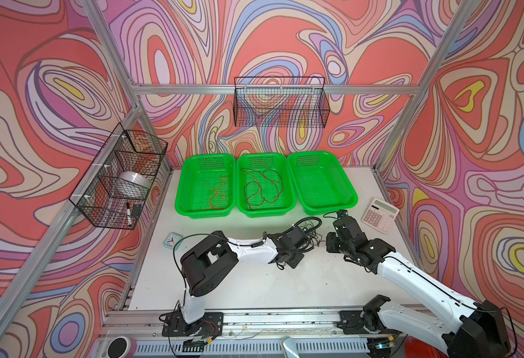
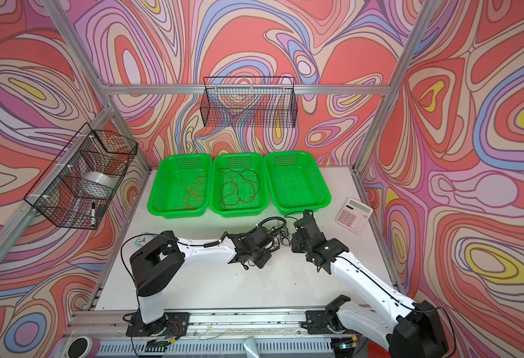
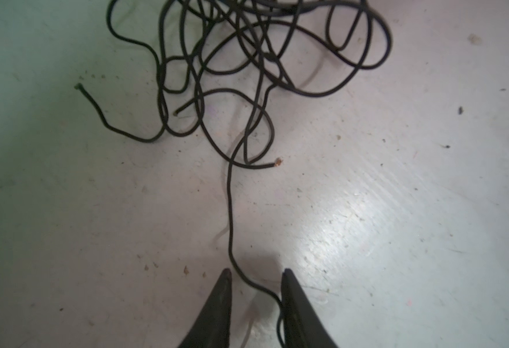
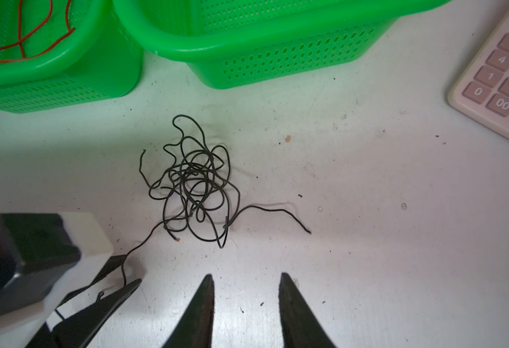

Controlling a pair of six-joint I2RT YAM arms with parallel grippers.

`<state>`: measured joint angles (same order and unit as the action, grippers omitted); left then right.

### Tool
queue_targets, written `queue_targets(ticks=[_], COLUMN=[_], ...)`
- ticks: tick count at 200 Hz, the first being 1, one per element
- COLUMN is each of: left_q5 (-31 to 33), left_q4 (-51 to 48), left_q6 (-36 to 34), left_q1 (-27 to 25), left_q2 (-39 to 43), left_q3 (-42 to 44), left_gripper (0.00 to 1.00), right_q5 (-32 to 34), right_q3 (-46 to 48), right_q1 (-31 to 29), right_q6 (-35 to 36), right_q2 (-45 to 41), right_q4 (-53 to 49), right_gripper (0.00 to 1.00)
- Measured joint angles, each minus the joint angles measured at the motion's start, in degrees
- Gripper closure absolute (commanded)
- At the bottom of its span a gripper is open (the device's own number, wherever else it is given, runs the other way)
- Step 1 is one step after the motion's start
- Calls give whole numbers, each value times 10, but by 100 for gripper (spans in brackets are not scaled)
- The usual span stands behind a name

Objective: Untangle the cables

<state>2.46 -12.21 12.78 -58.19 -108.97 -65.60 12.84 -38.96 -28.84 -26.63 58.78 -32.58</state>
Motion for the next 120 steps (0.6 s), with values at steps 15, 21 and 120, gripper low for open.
queue_targets(ticks=[15,21,120], left_q5=[0,0,33], left_q4=[0,0,-78], left_q6=[-2,-5,-139], left_q1=[0,0,0], left_q2=[0,0,199], left_q3=[0,0,-11], left_gripper=[100,100,100], right_q5=[-1,-2,-150], right_q3=[6,9,131], right_q1=[0,0,0], right_q6=[0,1,112], right_q2=[-4,-6,-134], right_q4=[5,8,237], right_gripper=[66,66,37])
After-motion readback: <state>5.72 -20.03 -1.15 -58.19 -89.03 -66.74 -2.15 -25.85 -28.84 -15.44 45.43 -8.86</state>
